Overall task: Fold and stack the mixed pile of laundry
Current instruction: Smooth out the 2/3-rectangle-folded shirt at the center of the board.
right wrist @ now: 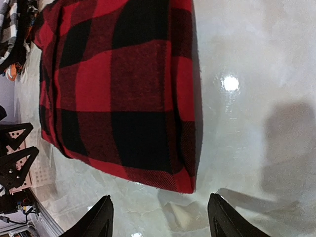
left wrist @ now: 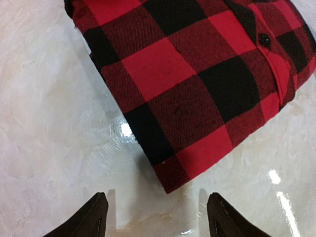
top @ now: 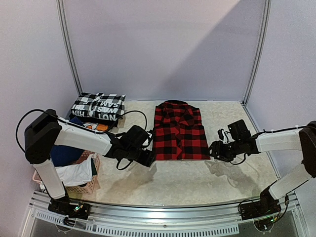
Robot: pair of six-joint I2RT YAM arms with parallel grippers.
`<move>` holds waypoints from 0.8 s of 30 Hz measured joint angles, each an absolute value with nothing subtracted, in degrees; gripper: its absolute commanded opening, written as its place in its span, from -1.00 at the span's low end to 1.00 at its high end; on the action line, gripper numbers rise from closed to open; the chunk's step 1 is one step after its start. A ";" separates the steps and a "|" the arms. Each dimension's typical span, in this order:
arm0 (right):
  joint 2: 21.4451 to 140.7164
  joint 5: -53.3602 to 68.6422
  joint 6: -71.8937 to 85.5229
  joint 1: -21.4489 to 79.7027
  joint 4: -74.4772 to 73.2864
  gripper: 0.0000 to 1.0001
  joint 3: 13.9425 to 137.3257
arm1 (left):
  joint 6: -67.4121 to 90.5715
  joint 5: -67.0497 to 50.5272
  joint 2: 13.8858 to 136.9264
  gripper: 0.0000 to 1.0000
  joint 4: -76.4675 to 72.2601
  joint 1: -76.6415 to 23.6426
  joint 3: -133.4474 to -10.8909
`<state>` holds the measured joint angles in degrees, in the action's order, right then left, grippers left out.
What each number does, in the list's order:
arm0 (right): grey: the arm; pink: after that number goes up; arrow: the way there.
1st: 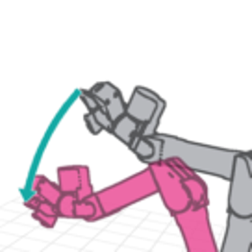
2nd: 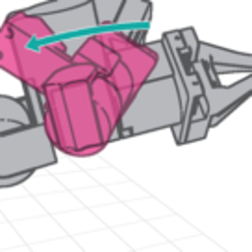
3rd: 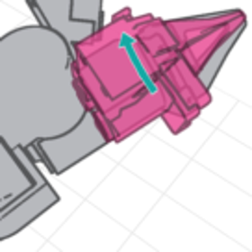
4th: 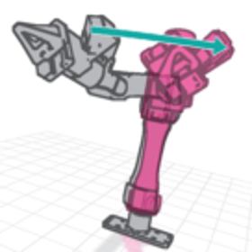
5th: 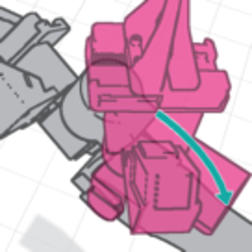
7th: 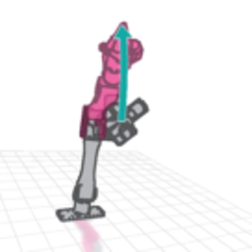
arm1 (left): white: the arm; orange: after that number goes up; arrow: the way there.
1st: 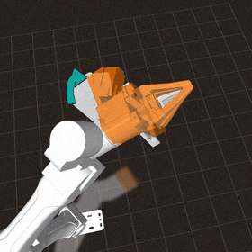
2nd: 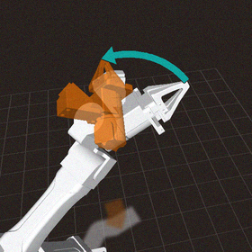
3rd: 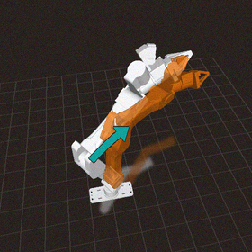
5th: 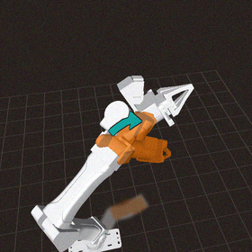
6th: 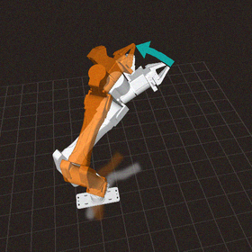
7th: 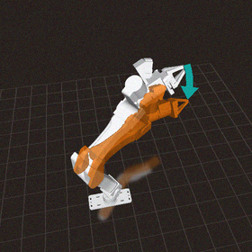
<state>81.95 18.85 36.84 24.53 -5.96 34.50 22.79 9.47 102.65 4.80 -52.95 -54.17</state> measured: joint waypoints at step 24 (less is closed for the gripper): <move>90.30 26.02 37.15 22.81 3.49 -1.00 32.86 | 28.05 0.73 106.78 -1.00 -7.11 -50.98 -51.00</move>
<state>90.30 26.02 37.15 22.81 3.49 32.86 28.05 0.73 106.78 -7.11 -50.98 -51.00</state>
